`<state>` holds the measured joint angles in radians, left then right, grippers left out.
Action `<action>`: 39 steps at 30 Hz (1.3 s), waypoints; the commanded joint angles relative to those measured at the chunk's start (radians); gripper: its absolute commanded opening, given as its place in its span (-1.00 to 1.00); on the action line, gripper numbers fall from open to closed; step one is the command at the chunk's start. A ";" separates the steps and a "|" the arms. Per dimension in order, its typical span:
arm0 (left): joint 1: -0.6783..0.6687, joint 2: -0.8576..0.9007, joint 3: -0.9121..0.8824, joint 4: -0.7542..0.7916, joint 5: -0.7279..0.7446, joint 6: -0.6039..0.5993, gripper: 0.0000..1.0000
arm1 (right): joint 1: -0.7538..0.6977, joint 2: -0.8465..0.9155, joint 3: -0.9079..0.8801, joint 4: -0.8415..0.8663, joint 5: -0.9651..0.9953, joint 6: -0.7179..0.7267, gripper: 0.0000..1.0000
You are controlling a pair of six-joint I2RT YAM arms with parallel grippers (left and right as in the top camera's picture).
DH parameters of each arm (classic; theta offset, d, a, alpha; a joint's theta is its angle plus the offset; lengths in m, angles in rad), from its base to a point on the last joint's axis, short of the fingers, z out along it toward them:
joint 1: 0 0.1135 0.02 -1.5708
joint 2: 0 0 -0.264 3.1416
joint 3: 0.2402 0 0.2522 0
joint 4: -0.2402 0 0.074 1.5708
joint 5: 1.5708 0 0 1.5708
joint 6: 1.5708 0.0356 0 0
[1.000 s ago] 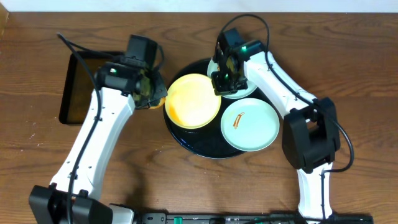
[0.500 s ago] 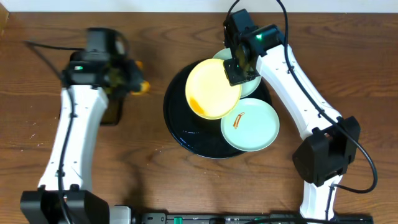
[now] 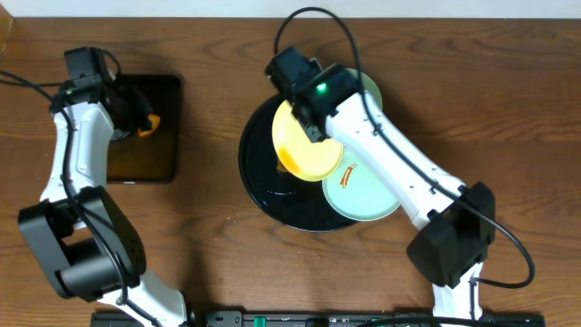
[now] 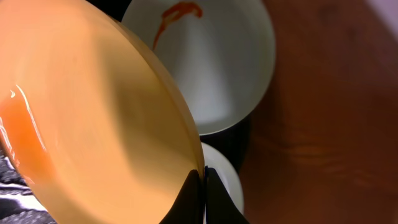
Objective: Clean dirty plates on tray and stack at the side
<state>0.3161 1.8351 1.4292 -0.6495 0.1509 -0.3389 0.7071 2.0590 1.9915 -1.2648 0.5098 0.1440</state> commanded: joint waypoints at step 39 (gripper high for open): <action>0.093 0.151 -0.014 0.015 -0.008 0.006 -0.85 | 0.296 -0.029 0.022 0.060 0.687 -0.056 -0.98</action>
<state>0.4042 1.9827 1.4227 -0.6289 0.1509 -0.3393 0.9878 2.0590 1.9926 -1.2072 1.1828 0.0937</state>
